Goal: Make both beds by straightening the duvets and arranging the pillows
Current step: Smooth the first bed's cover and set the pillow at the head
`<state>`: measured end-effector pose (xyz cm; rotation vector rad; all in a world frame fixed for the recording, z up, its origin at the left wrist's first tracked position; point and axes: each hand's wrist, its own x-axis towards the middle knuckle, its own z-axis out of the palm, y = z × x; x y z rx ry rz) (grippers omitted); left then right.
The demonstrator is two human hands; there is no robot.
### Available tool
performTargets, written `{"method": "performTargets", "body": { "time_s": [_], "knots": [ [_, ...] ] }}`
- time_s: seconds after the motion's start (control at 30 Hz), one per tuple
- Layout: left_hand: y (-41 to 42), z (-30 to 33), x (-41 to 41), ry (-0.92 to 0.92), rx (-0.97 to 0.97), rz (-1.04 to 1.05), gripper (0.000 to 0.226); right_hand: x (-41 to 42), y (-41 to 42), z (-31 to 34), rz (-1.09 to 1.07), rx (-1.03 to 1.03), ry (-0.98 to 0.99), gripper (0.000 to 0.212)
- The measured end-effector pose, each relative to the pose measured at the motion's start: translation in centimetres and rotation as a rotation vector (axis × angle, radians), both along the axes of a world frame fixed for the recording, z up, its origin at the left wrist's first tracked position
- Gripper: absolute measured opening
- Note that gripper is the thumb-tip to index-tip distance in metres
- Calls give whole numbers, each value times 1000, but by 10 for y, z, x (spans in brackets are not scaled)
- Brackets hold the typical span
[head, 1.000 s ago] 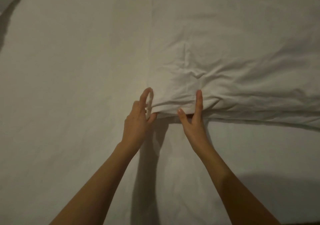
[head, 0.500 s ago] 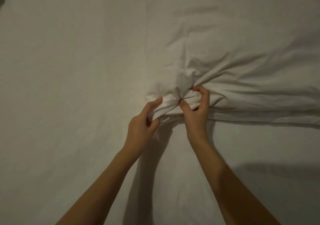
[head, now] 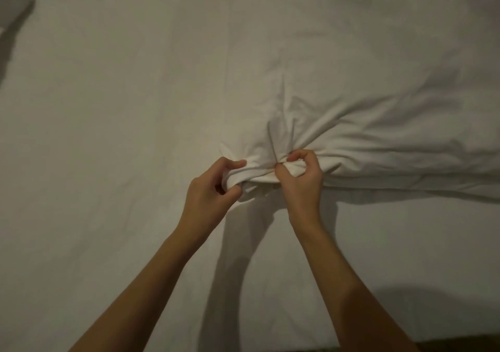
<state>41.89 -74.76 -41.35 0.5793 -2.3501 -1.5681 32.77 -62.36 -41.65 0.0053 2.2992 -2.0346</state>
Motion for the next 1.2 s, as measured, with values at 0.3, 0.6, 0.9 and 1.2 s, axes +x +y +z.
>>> {"method": "performTargets", "body": {
  "time_s": [0.3,0.6,0.9,1.2],
  "knots": [
    [31,36,55,4,-47,12,29,55,38,32,54,-3,16,27],
    [79,55,122,42,-53,-16,36,119,91,55,96,-7,40,27],
    [92,-7,118,-263,-190,-116,50,126,122,8,340,78,-34,51],
    [90,9,65,-213,204,152,87,117,124,11,151,-73,8,60]
  ]
}}
